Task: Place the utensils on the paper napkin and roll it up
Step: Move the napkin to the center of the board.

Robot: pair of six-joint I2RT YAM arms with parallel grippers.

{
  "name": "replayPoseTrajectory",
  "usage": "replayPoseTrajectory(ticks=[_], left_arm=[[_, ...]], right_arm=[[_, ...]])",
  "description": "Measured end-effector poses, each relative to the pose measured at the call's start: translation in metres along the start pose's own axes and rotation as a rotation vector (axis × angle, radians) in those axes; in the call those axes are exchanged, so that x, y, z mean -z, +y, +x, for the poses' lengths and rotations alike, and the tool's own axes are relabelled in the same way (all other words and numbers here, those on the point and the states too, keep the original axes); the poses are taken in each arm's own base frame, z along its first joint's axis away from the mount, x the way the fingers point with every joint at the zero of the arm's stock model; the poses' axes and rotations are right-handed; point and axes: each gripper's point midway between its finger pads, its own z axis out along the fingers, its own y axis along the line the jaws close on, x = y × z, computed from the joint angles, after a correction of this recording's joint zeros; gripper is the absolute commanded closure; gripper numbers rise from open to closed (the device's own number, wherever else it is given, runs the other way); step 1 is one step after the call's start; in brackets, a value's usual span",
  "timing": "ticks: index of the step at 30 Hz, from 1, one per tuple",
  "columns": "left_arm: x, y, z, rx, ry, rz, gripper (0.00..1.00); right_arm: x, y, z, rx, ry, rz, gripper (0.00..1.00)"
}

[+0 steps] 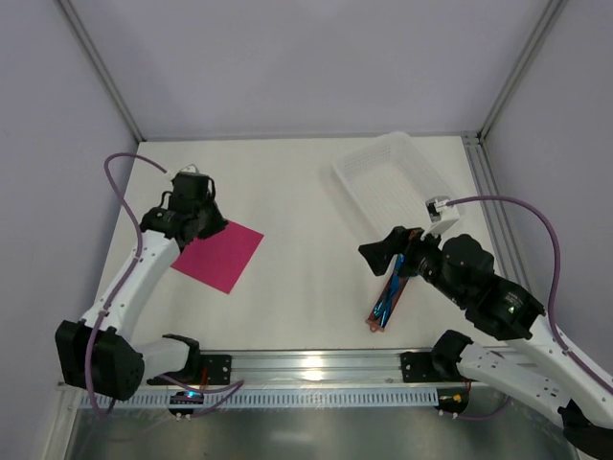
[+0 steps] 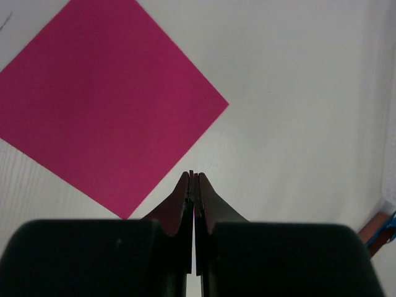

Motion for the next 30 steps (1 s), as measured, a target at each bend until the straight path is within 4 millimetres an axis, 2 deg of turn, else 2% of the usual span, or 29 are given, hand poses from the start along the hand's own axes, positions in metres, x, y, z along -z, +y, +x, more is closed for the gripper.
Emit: replayPoseTrajectory(ticks=[3,9,13,21,30], left_arm=[[-0.022,0.025,0.005,0.054,0.043,-0.083,1.0],[-0.065,0.041,0.037,0.045,0.18,-0.167,1.0],[-0.086,0.051,0.056,0.037,0.246,-0.213,1.0],[-0.11,0.053,0.074,0.035,0.301,-0.204,1.0],[-0.123,0.053,0.092,0.033,0.348,-0.181,1.0]], right_arm=[[0.002,-0.002,0.002,0.009,-0.005,-0.005,0.0],[0.004,-0.008,0.008,0.033,-0.001,-0.001,0.0],[0.004,-0.009,0.009,0.045,0.0,0.0,0.0],[0.002,-0.011,0.011,0.059,0.004,0.007,0.0],[0.001,-0.013,0.013,0.06,0.008,0.015,0.0]])
